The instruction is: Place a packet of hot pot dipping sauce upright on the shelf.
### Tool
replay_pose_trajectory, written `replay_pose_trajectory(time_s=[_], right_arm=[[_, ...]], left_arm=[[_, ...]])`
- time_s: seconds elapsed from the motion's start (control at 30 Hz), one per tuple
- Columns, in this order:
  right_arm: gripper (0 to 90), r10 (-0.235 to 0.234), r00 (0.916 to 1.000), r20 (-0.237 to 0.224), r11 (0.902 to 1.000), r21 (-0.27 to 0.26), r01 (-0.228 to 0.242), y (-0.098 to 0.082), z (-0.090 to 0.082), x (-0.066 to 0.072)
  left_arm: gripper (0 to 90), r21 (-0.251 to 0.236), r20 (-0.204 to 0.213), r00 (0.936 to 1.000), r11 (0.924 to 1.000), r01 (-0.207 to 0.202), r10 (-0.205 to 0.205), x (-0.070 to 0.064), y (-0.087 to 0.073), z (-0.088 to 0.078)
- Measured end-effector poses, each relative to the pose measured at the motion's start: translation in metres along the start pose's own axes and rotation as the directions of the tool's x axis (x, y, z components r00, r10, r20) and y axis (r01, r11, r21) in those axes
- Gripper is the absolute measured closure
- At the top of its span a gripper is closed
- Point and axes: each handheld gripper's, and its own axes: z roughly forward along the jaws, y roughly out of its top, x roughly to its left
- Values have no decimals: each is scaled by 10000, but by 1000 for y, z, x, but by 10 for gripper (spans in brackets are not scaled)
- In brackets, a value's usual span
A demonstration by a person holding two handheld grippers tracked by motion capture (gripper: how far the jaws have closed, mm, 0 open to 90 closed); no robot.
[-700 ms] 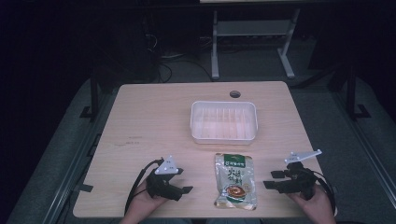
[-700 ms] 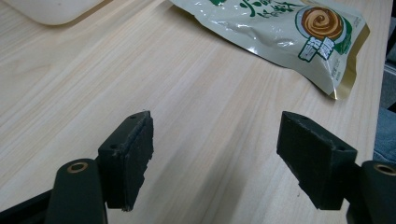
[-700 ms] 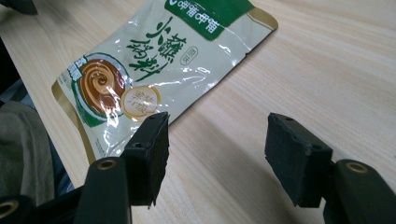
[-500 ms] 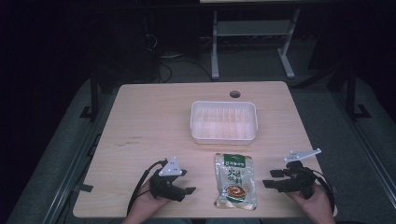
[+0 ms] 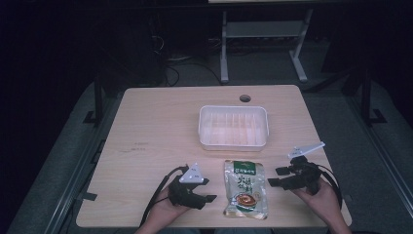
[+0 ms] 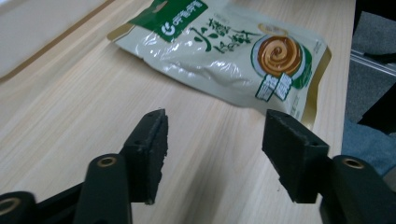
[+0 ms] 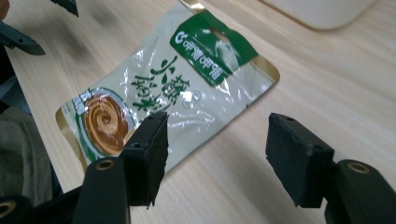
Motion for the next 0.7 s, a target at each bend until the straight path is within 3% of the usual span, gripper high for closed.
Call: replay_pose_trajectory(time_s=[0.3, 0.37, 0.53, 0.6, 0.7], right_arm=[[419, -138, 9996, -236, 9994, 300, 145, 30, 14, -2], [438, -180, 9993, -339, 9991, 379, 193, 40, 19, -4], [471, -221, 9986, -473, 9983, 525, 246, 52, 26, -8], [497, -211, 9974, -689, 9990, 366, 237, 57, 30, -9], [511, -321, 9974, -640, 9973, 632, 362, 62, 37, -10]], left_arm=[[552, 106, 436, 9990, 9999, -84, 79, -2, 18, 16], [615, 119, 642, 9979, 9999, -82, 75, -5, 25, 21], [695, 293, 761, 9965, 9989, -355, 332, -11, 34, 29], [743, 436, 1008, 9941, 9980, -452, 406, -14, 40, 35], [782, 661, 1174, 9919, 9962, -566, 486, -18, 45, 41]])
